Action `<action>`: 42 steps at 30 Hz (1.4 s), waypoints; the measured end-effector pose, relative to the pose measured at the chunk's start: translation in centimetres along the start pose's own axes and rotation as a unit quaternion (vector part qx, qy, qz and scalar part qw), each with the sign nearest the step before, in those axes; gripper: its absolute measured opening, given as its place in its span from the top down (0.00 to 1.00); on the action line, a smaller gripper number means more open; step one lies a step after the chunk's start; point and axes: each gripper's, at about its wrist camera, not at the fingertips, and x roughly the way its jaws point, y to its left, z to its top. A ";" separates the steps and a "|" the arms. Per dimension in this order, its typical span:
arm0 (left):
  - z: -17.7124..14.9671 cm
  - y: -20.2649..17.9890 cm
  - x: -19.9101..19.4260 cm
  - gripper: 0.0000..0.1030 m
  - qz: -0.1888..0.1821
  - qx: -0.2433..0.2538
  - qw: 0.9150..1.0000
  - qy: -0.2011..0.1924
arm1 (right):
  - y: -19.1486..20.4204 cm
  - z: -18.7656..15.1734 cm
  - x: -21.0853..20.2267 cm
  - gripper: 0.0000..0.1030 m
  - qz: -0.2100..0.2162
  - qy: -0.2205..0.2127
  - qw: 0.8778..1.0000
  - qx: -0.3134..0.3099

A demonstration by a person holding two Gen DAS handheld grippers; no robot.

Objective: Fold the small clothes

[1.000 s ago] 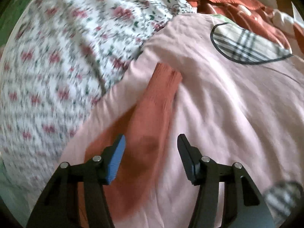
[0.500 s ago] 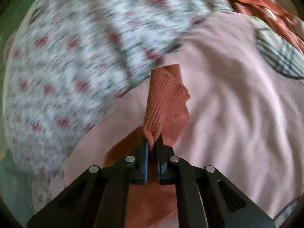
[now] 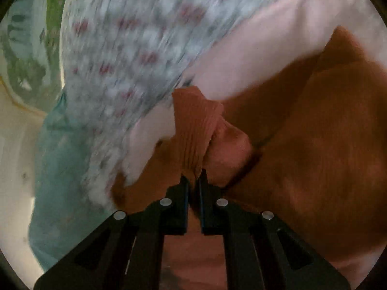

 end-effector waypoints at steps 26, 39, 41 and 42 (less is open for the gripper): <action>7.5 1.6 9.3 0.02 -0.063 -0.116 0.990 0.052 | 0.4 -3.9 -0.2 0.41 -0.027 0.020 0.999 0.004; 2.6 4.2 6.2 0.13 0.007 -0.068 0.996 0.054 | -2.2 -4.2 -4.7 0.42 -0.022 -0.017 0.999 0.032; 2.9 4.8 6.4 0.10 -0.023 -0.088 0.994 0.054 | -2.4 -4.1 -5.0 0.41 -0.031 -0.022 0.999 0.031; 3.4 5.0 6.6 0.10 -0.038 -0.099 0.993 0.054 | -2.4 -4.1 -5.1 0.41 -0.033 -0.023 0.999 0.030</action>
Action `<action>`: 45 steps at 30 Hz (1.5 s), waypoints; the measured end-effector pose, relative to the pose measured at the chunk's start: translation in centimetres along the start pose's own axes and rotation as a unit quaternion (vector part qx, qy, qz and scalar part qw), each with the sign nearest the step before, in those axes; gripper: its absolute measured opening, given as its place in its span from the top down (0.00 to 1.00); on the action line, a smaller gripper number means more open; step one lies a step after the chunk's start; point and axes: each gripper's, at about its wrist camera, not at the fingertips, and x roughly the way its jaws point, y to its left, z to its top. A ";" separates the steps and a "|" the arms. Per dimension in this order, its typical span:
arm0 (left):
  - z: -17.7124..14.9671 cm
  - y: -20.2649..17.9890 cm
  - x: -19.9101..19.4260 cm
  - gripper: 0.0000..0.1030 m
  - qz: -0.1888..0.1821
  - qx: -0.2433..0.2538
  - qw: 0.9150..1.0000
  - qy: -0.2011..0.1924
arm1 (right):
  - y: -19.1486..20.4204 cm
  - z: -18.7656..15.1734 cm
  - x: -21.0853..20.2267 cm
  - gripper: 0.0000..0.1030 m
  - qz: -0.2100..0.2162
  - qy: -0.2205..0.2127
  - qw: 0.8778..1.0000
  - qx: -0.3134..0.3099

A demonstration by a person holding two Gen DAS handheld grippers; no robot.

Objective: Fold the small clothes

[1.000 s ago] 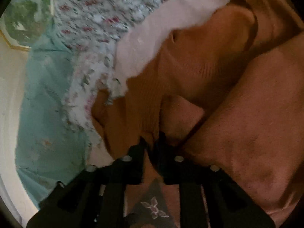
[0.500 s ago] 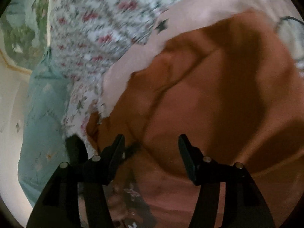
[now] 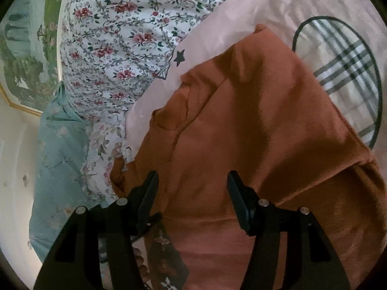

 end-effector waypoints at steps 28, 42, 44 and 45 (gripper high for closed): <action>5.4 2.2 1.8 0.46 -0.111 -0.015 0.993 -0.046 | -5.4 7.1 -0.5 0.42 -0.176 -0.032 0.981 -0.071; 3.3 5.1 -1.8 0.96 -0.070 -0.020 0.992 -0.103 | -5.5 7.3 -1.2 0.42 -0.182 -0.045 0.979 -0.074; 3.0 5.6 -1.6 0.96 -0.069 -0.027 0.992 -0.102 | -5.3 7.3 -0.7 0.42 -0.185 -0.039 0.978 -0.083; 3.0 5.4 -1.8 0.96 -0.066 -0.024 0.992 -0.107 | -5.2 7.3 -0.4 0.42 -0.187 -0.035 0.978 -0.090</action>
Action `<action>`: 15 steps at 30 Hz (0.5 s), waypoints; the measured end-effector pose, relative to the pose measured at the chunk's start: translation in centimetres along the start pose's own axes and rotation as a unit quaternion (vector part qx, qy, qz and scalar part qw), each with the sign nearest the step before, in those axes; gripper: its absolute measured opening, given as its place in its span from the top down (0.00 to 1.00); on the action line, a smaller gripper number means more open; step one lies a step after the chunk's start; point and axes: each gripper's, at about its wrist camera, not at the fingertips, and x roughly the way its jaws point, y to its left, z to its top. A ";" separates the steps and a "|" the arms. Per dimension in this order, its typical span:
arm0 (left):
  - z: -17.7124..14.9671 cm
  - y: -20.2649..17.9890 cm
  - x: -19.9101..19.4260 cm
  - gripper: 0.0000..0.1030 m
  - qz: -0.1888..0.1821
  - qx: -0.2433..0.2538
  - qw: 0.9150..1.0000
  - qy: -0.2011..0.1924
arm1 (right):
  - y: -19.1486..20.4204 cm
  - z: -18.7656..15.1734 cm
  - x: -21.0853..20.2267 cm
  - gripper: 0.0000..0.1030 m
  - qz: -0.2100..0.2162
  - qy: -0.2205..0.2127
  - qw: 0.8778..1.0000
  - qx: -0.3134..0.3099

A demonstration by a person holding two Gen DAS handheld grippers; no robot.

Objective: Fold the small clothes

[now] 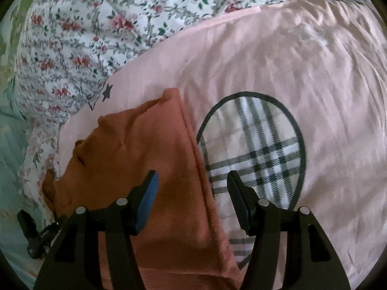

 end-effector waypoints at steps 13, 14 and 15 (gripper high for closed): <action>-0.1 -3.1 -0.1 0.96 0.002 0.038 0.999 -0.013 | 0.2 1.1 0.2 0.88 -0.037 0.012 0.998 -0.039; -0.3 -3.2 0.4 0.96 0.006 0.042 0.999 -0.009 | -0.4 0.9 1.2 0.88 -0.044 0.024 0.998 -0.033; -0.5 -3.1 0.9 0.96 0.010 0.041 0.999 -0.004 | -0.9 0.8 1.9 0.88 -0.047 0.030 0.998 -0.027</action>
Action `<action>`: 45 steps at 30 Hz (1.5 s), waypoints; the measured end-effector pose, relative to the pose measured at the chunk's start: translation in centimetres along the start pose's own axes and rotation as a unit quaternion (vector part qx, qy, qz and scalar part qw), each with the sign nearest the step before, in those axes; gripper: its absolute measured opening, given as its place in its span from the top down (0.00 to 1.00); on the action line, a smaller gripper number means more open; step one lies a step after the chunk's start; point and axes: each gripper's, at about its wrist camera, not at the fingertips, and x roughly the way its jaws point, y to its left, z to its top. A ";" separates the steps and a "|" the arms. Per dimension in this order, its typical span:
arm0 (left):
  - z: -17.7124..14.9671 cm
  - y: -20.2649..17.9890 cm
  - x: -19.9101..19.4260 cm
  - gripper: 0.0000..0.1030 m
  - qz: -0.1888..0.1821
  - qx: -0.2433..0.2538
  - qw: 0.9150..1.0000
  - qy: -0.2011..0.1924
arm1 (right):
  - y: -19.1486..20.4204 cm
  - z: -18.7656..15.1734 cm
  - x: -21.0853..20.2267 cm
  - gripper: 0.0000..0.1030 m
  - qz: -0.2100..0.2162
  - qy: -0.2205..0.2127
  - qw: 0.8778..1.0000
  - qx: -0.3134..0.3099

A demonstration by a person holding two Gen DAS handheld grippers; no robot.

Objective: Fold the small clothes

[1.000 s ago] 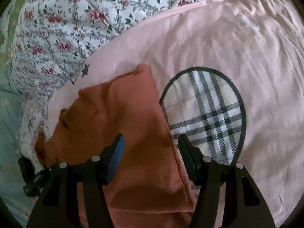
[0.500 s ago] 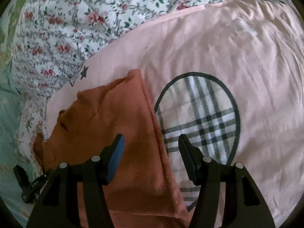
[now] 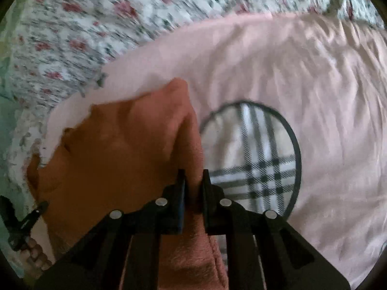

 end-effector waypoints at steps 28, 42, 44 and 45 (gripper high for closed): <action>8.5 12.9 -6.3 0.20 0.222 -0.001 0.973 -0.063 | 10.5 -5.5 -5.1 0.59 0.092 0.017 0.994 -0.061; 15.0 21.9 -1.6 0.94 0.228 -0.034 0.973 -0.007 | 13.0 -6.4 -3.5 0.59 0.112 0.048 0.990 -0.069; 14.5 22.0 -3.0 0.95 0.201 -0.046 0.978 -0.032 | 13.0 -6.4 -3.8 0.59 0.114 0.046 0.990 -0.071; 14.3 21.8 -3.6 0.95 0.192 -0.049 0.979 -0.040 | 13.0 -6.4 -3.9 0.59 0.115 0.044 0.990 -0.070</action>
